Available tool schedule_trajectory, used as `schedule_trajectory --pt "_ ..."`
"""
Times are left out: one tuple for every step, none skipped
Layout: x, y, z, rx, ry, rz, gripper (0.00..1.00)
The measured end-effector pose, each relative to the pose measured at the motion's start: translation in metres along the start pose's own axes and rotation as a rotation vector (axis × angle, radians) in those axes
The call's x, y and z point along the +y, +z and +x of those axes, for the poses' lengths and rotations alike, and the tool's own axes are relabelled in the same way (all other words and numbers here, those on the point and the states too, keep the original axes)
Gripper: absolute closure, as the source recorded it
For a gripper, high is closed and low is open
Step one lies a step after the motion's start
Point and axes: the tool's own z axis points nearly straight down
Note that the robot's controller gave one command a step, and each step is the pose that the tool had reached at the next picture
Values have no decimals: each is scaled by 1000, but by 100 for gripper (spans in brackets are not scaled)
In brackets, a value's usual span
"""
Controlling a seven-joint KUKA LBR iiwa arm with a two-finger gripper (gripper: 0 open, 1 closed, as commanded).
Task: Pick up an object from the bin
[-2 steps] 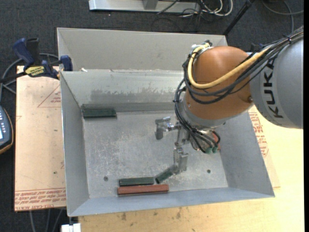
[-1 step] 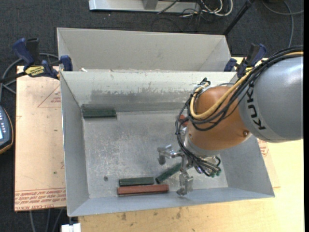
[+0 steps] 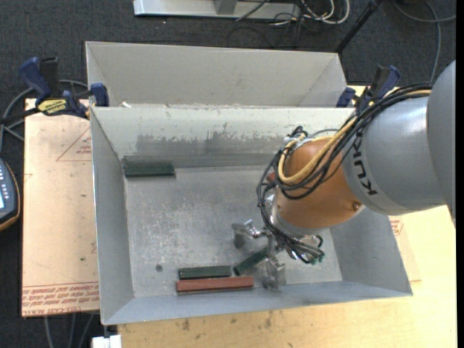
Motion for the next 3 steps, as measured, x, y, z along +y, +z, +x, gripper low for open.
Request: schedule_trajectory --pt "1 -3 0 2 0 -1 100" --pt "-5 -120 -11 -4 -187 3 100" --pt "-6 -236 -10 -6 -210 4 100"
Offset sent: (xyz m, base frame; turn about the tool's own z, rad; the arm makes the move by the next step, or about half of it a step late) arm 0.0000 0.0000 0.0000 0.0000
